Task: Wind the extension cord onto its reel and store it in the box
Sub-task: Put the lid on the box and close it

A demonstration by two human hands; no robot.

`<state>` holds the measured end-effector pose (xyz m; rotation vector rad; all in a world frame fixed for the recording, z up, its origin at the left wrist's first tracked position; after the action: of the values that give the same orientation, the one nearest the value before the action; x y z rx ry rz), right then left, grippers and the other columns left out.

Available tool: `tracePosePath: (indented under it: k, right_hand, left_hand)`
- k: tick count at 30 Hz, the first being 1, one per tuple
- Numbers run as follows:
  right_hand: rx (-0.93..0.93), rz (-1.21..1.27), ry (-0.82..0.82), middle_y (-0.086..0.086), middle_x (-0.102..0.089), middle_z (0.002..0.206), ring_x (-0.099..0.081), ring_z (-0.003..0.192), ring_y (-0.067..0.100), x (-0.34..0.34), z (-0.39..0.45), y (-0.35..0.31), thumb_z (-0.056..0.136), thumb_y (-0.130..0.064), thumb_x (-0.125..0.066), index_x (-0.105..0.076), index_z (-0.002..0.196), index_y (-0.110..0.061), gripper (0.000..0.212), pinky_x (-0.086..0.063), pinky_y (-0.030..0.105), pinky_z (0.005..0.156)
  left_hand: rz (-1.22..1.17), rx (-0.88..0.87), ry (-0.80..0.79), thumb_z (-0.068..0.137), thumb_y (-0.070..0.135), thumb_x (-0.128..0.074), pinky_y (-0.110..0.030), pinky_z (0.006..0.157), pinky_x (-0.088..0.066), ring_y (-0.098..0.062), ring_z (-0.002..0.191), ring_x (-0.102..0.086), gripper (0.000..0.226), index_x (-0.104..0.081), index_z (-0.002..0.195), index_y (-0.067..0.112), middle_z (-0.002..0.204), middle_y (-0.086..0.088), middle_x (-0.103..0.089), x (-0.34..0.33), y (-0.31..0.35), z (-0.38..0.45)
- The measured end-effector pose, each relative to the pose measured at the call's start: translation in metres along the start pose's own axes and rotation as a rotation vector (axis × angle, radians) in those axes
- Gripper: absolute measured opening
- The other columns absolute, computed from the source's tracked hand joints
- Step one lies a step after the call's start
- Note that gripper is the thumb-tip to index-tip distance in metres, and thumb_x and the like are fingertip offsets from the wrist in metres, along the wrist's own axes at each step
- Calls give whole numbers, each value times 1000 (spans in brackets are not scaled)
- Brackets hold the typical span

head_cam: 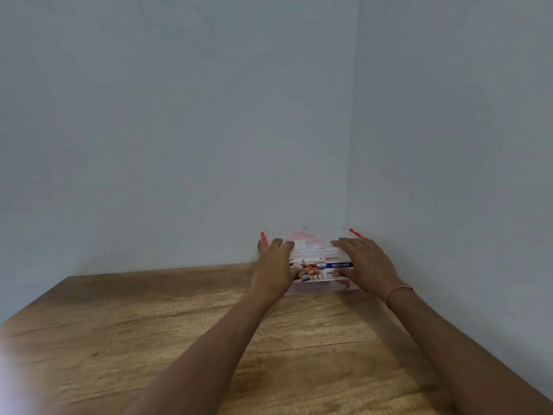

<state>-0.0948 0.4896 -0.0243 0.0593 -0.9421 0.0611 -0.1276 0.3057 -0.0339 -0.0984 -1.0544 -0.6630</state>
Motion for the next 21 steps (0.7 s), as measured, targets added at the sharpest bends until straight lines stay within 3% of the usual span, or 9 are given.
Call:
tracePosePath:
  k: [5, 21]
  right_hand:
    - [4, -44, -9, -4, -47, 143, -38, 133, 16, -5, 13, 23, 76, -51, -71, -42, 140, -29, 73, -20, 33, 113]
    - [6, -2, -12, -5, -47, 143, -37, 134, 15, -27, 43, 38, 75, -44, -75, -42, 139, -29, 73, -22, 30, 112]
  left_hand:
    - [-2, -1, -12, 90, 46, -65, -45, 115, -33, -34, 141, -30, 63, -42, 142, 18, 140, -7, -47, -14, 14, 20]
    - [-52, 51, 93, 88, 37, -71, -44, 105, -43, -41, 145, -19, 58, -46, 138, 19, 141, -8, -46, -29, 4, 45]
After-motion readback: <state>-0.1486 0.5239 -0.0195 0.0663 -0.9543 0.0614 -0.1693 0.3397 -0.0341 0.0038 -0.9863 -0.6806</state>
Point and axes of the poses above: each hand's wrist, its own z-axis towards the middle knuckle, its own x-axis out of the back of the hand, y = z × x, the point moved 10 cm from there along z, towards the middle knuckle
